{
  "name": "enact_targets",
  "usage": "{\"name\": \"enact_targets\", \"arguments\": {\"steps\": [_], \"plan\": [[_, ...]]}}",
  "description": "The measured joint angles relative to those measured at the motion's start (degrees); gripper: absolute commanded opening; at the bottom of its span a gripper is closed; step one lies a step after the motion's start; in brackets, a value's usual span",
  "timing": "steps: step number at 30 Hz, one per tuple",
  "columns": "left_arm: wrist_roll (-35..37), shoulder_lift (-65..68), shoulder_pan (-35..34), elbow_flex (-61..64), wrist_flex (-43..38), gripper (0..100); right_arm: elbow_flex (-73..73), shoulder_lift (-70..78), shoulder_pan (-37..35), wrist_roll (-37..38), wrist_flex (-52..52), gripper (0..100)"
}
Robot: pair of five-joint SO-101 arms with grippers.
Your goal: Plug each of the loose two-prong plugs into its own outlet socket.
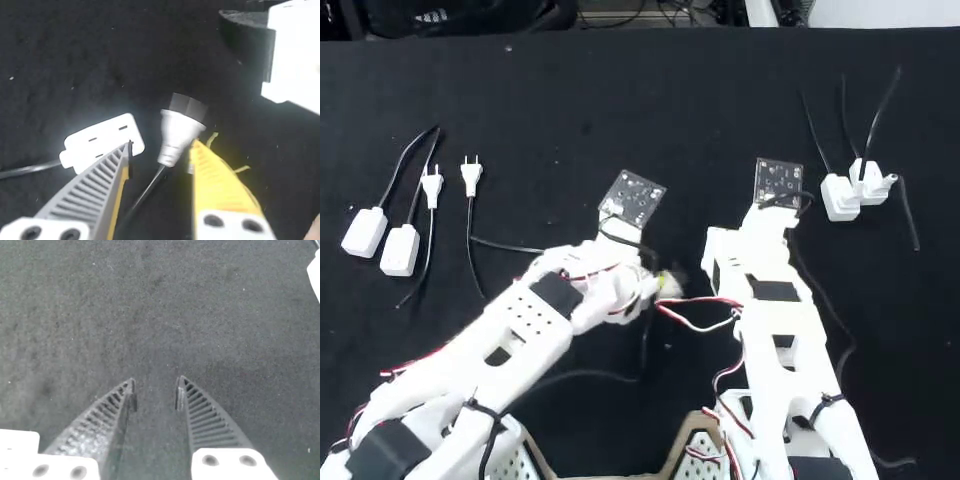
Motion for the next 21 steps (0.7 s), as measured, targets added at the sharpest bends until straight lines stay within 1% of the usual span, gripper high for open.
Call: {"name": "enact_targets", "arguments": {"steps": [3,6,9,12,16,19,21], "plan": [[-0.53,-0.26,-2.37,-0.09,3.96,19,0.0,0.0,0.0,0.0,0.0,12.9],[-0.53,-0.26,-6.68,-0.97,8.7,19,0.0,0.0,-0.09,0.0,0.0,12.9],[-0.53,-0.26,-11.69,-0.97,11.16,19,0.0,0.0,-1.93,0.0,0.0,12.8],[-0.53,-0.26,-15.91,-0.88,11.43,19,0.0,-0.09,-4.66,0.0,1.85,12.8],[-0.44,-0.26,-21.8,0.97,11.34,19,-1.58,-2.55,-9.49,0.0,10.37,12.9],[-0.35,-0.26,-25.41,2.81,9.23,19,-3.52,-5.36,-15.12,0.0,16.7,13.0],[1.85,-0.26,-27.69,5.19,6.51,19,-3.52,-6.33,-18.11,0.0,17.58,13.0]]}}
